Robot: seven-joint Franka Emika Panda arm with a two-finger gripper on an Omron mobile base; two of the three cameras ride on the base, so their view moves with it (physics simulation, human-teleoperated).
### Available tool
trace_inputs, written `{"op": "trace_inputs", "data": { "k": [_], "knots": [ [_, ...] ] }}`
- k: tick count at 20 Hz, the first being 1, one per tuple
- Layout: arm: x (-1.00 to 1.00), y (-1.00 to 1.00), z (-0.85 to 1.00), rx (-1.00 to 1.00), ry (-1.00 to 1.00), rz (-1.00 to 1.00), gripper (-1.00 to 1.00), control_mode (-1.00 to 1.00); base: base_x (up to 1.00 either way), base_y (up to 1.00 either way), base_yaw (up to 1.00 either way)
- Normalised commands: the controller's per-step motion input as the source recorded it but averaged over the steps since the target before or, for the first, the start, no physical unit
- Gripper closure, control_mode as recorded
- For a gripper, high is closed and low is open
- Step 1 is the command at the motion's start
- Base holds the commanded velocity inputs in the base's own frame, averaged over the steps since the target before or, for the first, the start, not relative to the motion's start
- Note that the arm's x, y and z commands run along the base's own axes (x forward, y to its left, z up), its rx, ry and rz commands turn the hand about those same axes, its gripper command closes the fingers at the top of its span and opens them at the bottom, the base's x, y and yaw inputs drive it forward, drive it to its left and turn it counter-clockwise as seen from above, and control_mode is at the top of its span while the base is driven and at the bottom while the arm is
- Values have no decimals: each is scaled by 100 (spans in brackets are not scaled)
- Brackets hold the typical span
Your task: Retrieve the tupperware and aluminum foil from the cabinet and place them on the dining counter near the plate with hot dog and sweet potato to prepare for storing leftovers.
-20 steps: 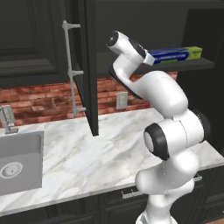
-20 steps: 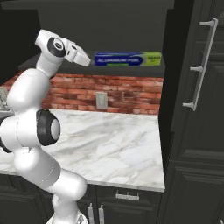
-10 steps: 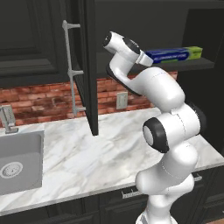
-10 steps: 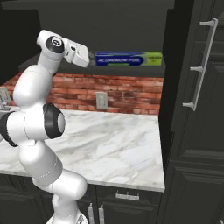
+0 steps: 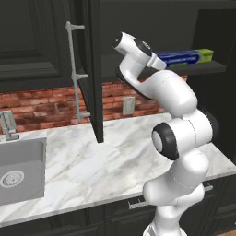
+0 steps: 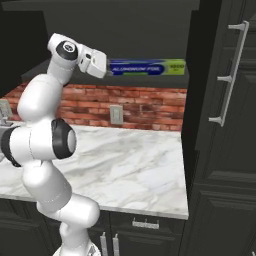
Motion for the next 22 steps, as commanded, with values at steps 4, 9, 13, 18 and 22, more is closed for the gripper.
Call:
{"op": "trace_inputs", "data": {
  "k": [4,9,13,18,22],
  "knots": [
    [56,-26,0,7,1,0,-100,-100,0,0,0],
    [38,-32,0,5,2,0,100,-100,0,0,0],
    [-1,-18,0,1,-3,4,100,-100,0,0,0],
    [-78,3,0,-4,-11,33,100,-100,0,0,0],
    [-100,16,0,-15,-2,39,100,-100,0,0,0]
  ]
}}
